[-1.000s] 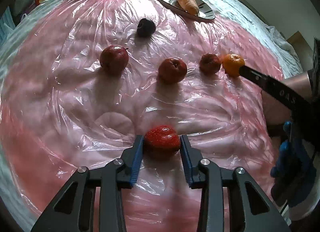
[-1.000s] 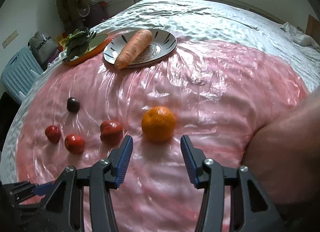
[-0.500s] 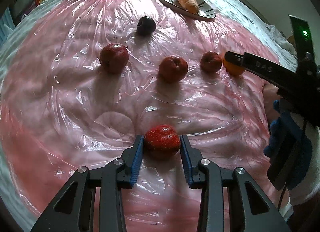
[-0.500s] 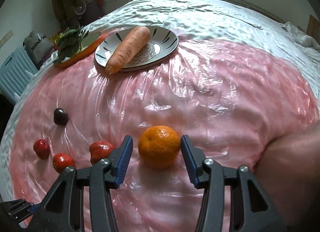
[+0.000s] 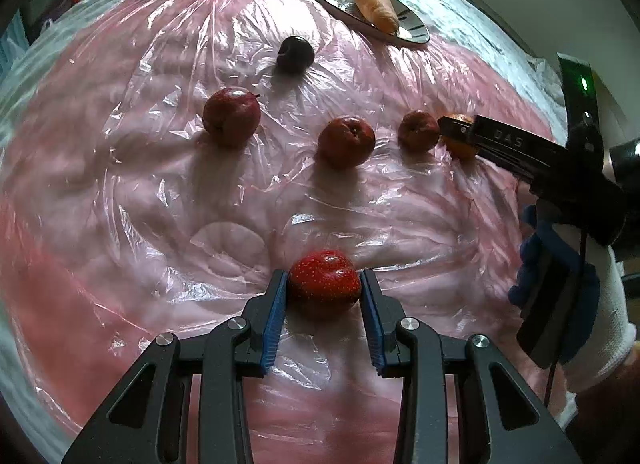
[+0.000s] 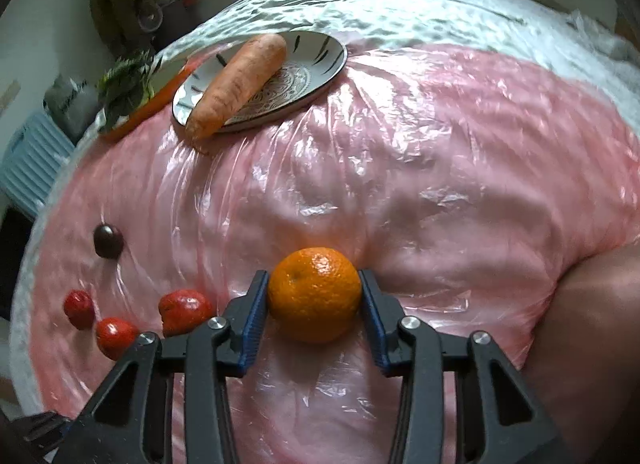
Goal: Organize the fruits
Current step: 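Close the left gripper on a red apple while the right gripper grasps an orange, then carry the red apple and orange over to the green tray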
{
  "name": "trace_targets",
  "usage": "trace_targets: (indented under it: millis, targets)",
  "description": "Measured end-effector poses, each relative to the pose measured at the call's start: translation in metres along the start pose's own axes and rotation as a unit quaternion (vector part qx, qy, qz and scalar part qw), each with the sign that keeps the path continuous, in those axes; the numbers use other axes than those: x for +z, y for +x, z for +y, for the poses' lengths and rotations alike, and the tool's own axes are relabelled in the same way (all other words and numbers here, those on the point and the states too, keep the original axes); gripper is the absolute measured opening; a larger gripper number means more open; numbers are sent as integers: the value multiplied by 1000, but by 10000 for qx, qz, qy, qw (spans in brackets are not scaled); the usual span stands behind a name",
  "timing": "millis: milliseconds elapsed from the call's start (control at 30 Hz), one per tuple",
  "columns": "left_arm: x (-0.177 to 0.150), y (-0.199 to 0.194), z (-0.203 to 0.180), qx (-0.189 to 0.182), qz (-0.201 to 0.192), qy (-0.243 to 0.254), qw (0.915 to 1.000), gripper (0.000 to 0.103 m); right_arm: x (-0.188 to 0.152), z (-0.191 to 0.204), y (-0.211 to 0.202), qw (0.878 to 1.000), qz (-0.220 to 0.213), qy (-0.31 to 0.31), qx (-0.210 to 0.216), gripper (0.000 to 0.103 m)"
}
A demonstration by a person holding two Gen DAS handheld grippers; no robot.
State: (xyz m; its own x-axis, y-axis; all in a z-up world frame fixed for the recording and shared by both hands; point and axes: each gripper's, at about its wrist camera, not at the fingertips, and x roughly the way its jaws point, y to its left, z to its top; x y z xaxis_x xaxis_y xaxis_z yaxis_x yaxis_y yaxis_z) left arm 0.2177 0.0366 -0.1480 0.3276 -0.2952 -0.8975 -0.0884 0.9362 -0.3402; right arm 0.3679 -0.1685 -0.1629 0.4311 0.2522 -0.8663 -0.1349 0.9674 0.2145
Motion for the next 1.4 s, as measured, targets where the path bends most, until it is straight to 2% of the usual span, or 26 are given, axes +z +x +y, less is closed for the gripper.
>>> trace_targets:
  millis: [67, 267, 433, 567, 1000, 1400]
  targets:
    - [0, -2, 2, -57, -9, -71, 10000, 31, 1, -4, -4, 9999, -37, 134, 98, 69]
    - [0, -14, 5, -159, -77, -165, 9997, 31, 6, -5, -24, 9996, -258, 144, -12, 69]
    - [-1, -22, 0, -171, -169, -115, 9996, 31, 11, -3, -43, 9988, -459, 32, -142, 69]
    - [-4, -30, -5, -141, -235, 4, 9996, 31, 5, 4, -58, 9986, -517, -73, -74, 69]
    - [-21, -50, -17, 29, -275, 346, 9990, 31, -78, 30, -91, 9985, -79, -404, 349, 69]
    - [-42, -56, -42, -21, -114, 747, 9971, 31, -134, 21, -121, 9975, 252, -387, 537, 70]
